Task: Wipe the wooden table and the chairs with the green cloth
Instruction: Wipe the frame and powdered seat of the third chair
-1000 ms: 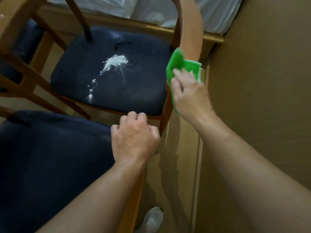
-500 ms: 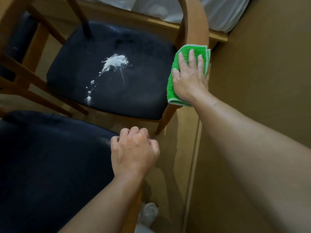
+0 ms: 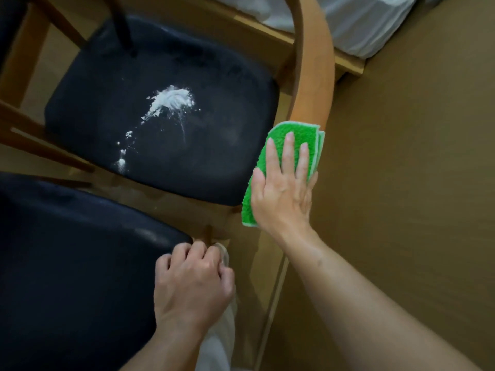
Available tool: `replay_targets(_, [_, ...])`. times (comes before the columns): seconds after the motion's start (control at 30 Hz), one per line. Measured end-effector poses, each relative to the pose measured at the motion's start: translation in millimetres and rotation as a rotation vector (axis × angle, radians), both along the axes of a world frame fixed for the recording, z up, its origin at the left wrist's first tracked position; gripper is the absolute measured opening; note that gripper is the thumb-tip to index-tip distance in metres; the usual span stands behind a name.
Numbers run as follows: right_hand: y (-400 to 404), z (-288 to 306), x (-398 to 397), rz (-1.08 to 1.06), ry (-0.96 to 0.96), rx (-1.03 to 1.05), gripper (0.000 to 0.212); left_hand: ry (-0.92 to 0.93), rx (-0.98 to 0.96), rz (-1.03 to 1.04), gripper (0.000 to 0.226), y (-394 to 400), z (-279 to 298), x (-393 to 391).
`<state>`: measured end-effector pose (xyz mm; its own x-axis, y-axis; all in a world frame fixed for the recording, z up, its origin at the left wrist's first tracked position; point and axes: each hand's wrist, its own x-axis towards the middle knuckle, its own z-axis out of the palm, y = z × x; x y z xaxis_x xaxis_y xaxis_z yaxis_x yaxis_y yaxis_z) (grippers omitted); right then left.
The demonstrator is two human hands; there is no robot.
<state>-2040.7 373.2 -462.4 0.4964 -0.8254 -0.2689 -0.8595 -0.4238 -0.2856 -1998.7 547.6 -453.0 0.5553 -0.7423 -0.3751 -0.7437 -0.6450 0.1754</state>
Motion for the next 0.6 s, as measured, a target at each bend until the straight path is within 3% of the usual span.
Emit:
replay_targets(0.27, [-89,1,18,0.002,-0.022,-0.064,0.054,0.035,0.092,0.006,0.017,2,0,-4])
replay_targets(0.47, [-97,-2,22,0.008,-0.036,-0.093,0.055,0.089,0.186,0.047,0.02,-6,10,-2])
replay_targets(0.6, [-67,-6,7,0.005,-0.08,-0.072,0.059,0.205,0.105,0.386,0.028,-37,17,3])
